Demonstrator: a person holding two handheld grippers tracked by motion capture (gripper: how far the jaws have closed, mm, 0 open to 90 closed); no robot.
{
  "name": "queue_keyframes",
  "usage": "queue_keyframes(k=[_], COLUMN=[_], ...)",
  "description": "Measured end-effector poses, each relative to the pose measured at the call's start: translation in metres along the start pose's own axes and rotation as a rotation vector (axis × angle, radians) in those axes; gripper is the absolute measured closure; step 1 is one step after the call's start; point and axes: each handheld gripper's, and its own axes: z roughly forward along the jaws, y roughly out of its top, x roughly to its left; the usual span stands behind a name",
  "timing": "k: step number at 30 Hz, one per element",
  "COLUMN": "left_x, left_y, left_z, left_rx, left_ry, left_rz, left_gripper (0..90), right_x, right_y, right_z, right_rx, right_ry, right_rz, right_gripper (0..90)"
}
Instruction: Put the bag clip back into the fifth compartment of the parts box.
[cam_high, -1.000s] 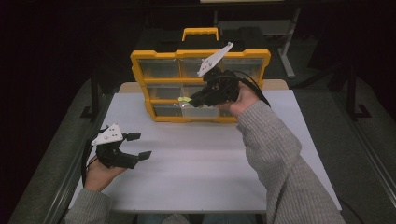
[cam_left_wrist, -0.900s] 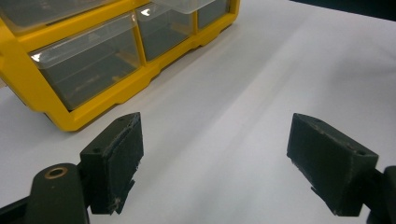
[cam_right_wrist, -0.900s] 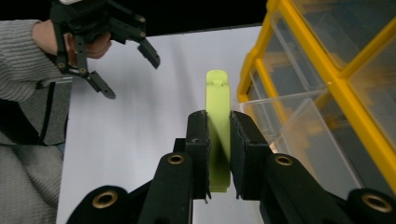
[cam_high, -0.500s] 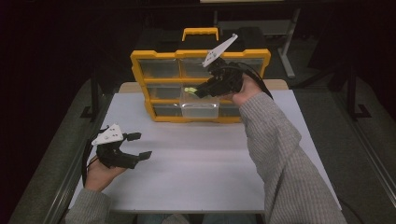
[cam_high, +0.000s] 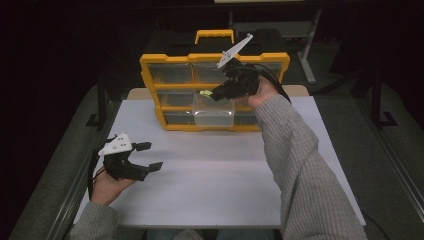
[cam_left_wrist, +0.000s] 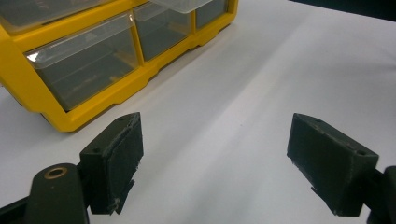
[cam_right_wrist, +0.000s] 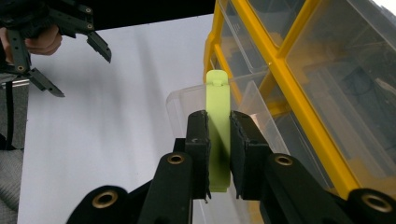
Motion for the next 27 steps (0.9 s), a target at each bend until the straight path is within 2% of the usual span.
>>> queue_keyframes(k=[16,23,27], left_x=[0.000,0.001,0.000], left_y=[0.000,0.000,0.000], left_z=[0.000,0.000,0.001], left_rx=[-0.004,0.007,0.002], left_ry=[-0.004,-0.003,-0.005], left_rz=[-0.002,0.018,0.005], left_gripper=[18.3,18.2,18.3], right_x=[-0.009,-0.012,-0.013], right_y=[-0.006,-0.011,-0.013], right_z=[0.009,0.012,0.014], right_rx=[0.025,0.031,0.027], right_ry=[-0.012,-0.014,-0.010], right_rz=[0.034,0.040,0.050], right_gripper=[76.9,76.9,76.9])
